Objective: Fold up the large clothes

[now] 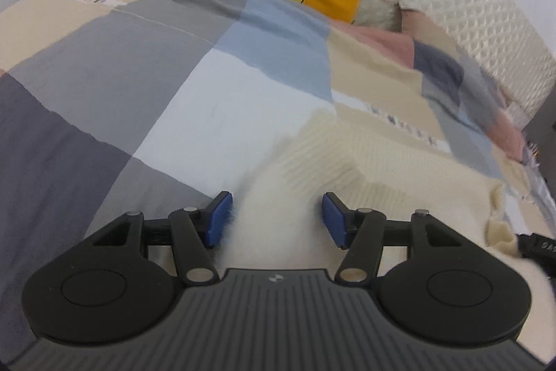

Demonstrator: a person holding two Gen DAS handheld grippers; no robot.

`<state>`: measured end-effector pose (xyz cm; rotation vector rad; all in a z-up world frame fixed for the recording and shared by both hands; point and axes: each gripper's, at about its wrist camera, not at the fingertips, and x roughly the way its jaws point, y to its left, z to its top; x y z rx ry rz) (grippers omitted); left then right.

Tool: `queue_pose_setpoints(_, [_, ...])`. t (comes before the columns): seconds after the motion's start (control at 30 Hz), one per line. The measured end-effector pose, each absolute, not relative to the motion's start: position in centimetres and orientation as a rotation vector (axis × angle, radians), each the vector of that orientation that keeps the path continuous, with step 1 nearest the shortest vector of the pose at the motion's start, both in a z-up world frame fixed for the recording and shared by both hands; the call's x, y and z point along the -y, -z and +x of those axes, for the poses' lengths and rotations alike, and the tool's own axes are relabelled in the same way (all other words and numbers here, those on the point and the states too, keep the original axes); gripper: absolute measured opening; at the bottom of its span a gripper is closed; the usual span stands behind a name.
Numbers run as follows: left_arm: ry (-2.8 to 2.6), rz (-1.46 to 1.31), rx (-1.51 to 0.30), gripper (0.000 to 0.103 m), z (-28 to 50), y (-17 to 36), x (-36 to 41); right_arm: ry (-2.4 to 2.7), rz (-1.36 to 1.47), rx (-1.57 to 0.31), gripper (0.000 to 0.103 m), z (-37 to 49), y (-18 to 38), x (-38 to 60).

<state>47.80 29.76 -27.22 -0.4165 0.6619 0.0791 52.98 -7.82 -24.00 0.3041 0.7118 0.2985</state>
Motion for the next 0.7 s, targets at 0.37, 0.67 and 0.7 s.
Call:
queue_pose_setpoints(0.37, [-0.005,-0.292,-0.545,0.063,40.7,20.3,-25.9,-0.297,0.262,-0.632,0.062,48.5,19.8,6.9])
queue_pose_setpoints(0.67, [0.064,-0.27,-0.581,0.063,33.0,18.8,-21.1,-0.402,0.09,-0.611,0.07,41.4,16.7,4.0])
queue_pose_setpoints(0.7, [0.062,-0.252,-0.583,0.063,32.3,18.9,-20.6,-0.411,0.087,-0.611,0.07,40.4,16.6,4.0])
